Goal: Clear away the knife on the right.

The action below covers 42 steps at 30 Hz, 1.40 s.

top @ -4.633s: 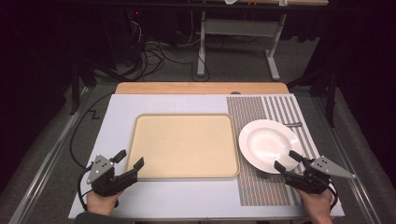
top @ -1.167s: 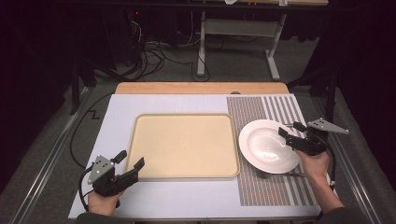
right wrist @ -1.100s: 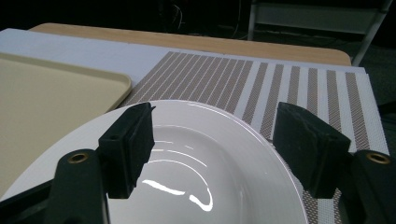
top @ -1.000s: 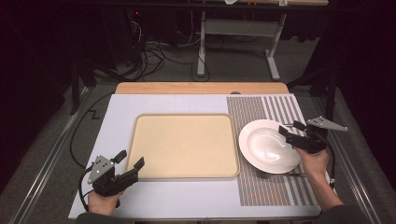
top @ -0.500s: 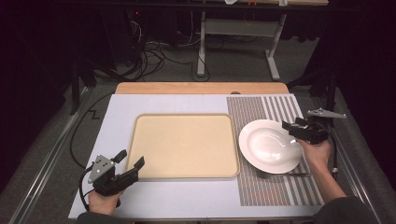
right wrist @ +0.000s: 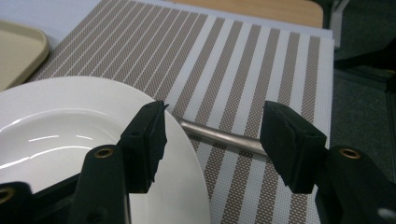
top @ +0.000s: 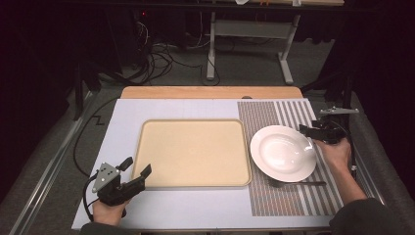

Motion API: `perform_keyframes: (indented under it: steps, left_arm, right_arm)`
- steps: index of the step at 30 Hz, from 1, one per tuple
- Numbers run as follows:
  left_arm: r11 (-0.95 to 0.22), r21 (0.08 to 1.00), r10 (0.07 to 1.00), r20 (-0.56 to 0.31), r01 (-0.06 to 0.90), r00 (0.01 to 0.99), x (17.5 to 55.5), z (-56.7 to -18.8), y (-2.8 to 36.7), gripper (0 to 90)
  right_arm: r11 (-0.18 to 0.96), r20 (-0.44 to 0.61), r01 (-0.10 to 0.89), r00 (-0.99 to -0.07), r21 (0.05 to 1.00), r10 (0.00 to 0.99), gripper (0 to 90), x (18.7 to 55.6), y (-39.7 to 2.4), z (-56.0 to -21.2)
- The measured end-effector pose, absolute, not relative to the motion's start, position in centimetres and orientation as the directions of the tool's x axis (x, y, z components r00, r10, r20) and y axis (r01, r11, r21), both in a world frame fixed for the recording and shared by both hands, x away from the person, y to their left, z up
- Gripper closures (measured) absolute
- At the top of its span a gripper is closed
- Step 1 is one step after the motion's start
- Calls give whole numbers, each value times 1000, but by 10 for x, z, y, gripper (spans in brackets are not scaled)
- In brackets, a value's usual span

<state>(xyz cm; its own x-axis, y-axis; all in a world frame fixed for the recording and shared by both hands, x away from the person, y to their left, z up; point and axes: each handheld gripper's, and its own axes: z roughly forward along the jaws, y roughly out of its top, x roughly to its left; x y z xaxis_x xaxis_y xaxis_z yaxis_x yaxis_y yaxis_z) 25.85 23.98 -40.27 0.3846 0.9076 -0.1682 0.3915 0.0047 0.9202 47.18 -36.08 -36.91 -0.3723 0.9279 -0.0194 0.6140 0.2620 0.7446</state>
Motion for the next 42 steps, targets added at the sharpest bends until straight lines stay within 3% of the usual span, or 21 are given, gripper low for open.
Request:
perform_keyframes:
  steps: [13, 26, 42]
  left_arm:
    - [7, 921, 913, -165, 389, 374, 259, -403, 241, 290]
    - [15, 922, 920, -164, 388, 356, 260, -403, 242, 288]
    - [21, 920, 924, -167, 392, 344, 260, -404, 242, 287]
  right_arm:
    - [341, -54, 697, -399, 630, 915, 402, 506, -366, -373]
    - [367, -30, 771, -414, 521, 910, 468, 527, -369, -392]
    - [403, -36, 766, -446, 500, 894, 506, 535, -367, -399]
